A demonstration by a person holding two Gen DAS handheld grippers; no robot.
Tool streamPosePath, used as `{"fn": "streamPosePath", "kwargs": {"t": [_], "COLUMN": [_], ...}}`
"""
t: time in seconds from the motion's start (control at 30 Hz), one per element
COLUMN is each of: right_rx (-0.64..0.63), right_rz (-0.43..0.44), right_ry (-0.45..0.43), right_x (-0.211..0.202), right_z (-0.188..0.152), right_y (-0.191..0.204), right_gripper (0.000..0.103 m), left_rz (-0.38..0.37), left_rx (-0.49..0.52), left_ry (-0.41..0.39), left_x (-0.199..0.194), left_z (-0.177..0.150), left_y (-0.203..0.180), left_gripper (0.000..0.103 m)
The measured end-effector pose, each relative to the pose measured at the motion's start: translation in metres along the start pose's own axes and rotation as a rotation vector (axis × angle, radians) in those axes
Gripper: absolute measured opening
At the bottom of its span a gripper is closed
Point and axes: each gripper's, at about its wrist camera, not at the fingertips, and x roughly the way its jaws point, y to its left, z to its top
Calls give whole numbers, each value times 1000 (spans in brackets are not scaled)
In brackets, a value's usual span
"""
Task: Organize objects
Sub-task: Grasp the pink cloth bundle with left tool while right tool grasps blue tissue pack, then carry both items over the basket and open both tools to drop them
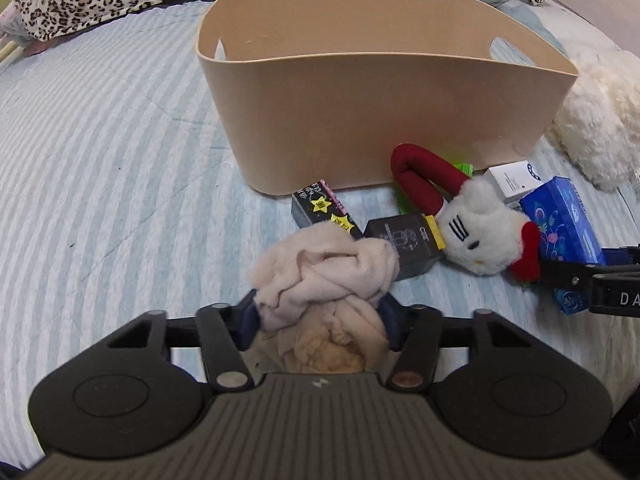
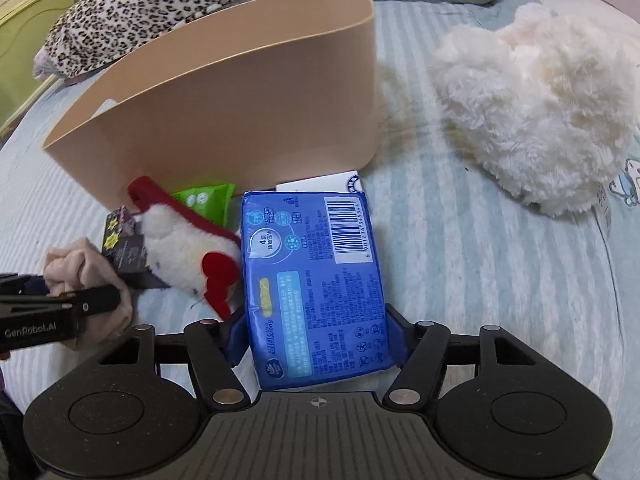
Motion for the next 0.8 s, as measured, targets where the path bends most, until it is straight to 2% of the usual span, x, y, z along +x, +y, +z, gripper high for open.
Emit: {"fn": "streamPosePath", "kwargs": {"t": [0.07,0.2,0.43,0.63,0.8], "right_rx": [-10,-1,-3,-47,-91], "right_rz": [-18,-24,-29,-40,-48], "right_ry": [-5,-45,-169,-269,-354], "right_x": [-5,-26,-73,-97,-107], "right_z": [-4,-7,5,35,69], "right_y": [3,1,0,9,21], "right_gripper": [62,61,61,61,61], "left_rz": [-8,-8,15,54,94], "left_rx": [-6,-11,-19,-11,5], "left_ry": [-1,-31,-160,-259,-328], "left_x": [-8,-31,-81,-108,-114], "left_z": [-1,-4,10,44,73], "left_y": [3,7,16,15,10], "left_gripper": [52,51,51,51,51]}}
